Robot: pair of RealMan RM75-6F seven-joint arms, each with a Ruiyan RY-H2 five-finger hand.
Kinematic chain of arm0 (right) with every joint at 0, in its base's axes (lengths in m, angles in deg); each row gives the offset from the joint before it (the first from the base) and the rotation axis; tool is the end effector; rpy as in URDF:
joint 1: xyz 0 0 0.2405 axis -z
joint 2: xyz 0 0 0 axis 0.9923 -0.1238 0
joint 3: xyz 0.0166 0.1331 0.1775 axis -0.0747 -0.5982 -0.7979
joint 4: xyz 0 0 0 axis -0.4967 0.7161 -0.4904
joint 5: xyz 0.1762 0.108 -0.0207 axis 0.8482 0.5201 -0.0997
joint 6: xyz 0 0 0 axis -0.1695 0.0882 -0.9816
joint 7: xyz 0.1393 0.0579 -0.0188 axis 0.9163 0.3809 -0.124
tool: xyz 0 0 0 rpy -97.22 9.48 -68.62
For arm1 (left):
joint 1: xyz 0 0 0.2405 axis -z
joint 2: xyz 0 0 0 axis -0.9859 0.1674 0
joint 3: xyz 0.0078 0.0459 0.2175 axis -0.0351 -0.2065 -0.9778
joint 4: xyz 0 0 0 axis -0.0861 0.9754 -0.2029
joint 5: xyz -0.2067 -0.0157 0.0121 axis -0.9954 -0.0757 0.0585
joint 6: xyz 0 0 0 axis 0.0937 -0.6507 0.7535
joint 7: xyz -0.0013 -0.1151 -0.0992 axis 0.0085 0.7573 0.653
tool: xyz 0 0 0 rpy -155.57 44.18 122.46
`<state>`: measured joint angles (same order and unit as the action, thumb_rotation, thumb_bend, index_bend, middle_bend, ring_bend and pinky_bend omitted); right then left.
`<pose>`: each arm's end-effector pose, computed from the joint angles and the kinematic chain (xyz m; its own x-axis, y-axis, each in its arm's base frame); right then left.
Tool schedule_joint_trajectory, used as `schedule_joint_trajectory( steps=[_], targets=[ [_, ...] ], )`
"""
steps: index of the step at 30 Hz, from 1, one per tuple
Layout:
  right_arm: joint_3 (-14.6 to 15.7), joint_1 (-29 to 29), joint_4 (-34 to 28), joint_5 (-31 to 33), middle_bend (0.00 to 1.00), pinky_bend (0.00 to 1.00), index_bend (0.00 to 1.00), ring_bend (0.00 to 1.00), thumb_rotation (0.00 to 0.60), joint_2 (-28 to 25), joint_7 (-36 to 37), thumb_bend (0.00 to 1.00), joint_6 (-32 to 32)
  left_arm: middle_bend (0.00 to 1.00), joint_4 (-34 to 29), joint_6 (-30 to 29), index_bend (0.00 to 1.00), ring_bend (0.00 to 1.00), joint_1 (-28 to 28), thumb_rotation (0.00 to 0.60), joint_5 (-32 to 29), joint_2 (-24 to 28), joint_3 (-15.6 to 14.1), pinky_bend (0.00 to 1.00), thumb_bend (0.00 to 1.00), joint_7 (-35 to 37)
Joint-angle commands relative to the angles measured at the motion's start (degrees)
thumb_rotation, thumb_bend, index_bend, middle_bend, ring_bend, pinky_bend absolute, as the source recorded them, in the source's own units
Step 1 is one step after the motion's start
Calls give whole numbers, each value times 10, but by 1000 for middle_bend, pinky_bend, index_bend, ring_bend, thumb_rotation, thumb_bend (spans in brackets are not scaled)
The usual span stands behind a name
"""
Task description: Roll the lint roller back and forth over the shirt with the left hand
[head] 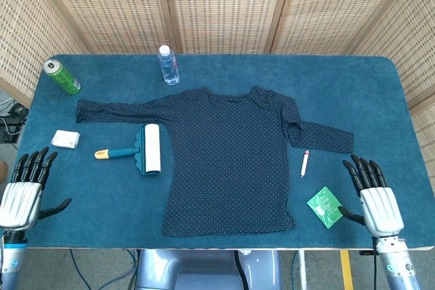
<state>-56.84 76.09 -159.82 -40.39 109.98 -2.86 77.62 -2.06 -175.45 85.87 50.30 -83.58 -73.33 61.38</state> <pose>-0.2606 -0.1929 0.1074 0.3728 0.0277 0.9275 -0.9182 -0.1330 0.3730 -0.2608 0.1861 0.1126 0.4699 -0.0256 0.8823 0.8811 -0.0469 -0.4706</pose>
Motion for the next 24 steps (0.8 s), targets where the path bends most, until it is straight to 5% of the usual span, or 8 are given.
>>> schedule_joint_trajectory(
  steps=[1,12,15,20,24],
  targets=[
    [0,0,0,0,0,0,0,0,600,0,0,30,0,0,0,1,0,0,0,600,-2,0,0,0,170,0],
    [-1,0,-1,3,0,0,0,0,600,-3,10,30,-2,0,-6,0,0,0,2,600,-6,-2,6,13,172,-10],
    [-2,0,0,7,0,0,0,0,600,-3,11,30,-4,25,-6,9,0,46,10,600,-16,-2,15,150,180,-15],
    [-3,0,0,9,0,0,0,0,600,-3,16,30,-3,509,-6,35,46,443,41,600,-47,-1,55,476,198,-22],
    [-4,0,0,9,0,0,0,0,600,-3,17,30,-4,717,-12,86,160,590,72,600,-76,12,73,577,205,-36]
  ],
)
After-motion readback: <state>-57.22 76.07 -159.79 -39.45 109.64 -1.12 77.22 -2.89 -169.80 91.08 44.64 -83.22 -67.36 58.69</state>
